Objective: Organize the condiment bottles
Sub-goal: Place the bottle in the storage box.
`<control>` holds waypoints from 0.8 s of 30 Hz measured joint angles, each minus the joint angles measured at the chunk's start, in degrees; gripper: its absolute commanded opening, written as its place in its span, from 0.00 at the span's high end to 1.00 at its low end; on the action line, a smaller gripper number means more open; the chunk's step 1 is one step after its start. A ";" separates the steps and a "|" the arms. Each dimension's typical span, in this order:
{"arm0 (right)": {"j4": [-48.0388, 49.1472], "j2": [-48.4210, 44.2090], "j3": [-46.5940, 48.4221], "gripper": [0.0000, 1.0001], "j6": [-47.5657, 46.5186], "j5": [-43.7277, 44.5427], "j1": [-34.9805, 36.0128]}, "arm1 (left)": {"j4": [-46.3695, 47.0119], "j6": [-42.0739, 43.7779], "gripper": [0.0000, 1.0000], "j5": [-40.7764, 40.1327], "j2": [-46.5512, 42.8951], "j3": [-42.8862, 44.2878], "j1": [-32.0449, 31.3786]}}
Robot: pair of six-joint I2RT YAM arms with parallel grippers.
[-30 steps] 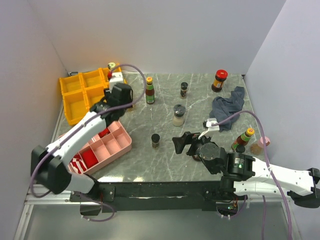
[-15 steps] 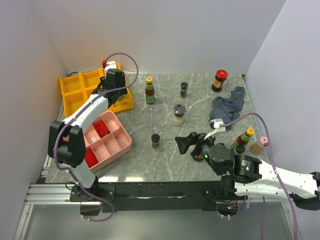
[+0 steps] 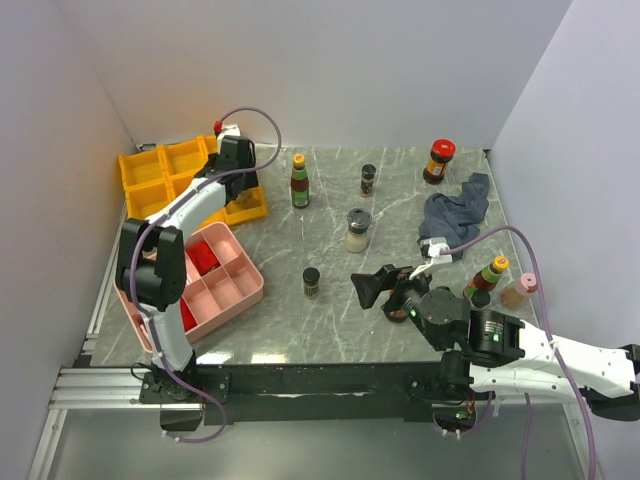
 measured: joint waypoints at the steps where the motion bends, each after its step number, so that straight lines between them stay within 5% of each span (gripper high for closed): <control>1: 0.00 0.04 0.00 0.00 -0.02 0.00 0.00 | 0.02 0.00 0.99 0.17 0.31 0.02 0.15; 15: 0.04 1.81 0.00 0.00 -0.17 -0.02 0.00 | 0.37 1.01 0.76 1.27 4.74 0.68 1.25; 22: 0.04 2.19 0.00 0.00 -0.17 -0.02 0.00 | -0.02 1.03 0.35 1.66 5.46 1.70 1.46; 24: 0.04 2.25 0.00 0.00 -0.17 -0.02 0.00 | -0.17 1.05 0.30 1.66 5.66 2.01 1.49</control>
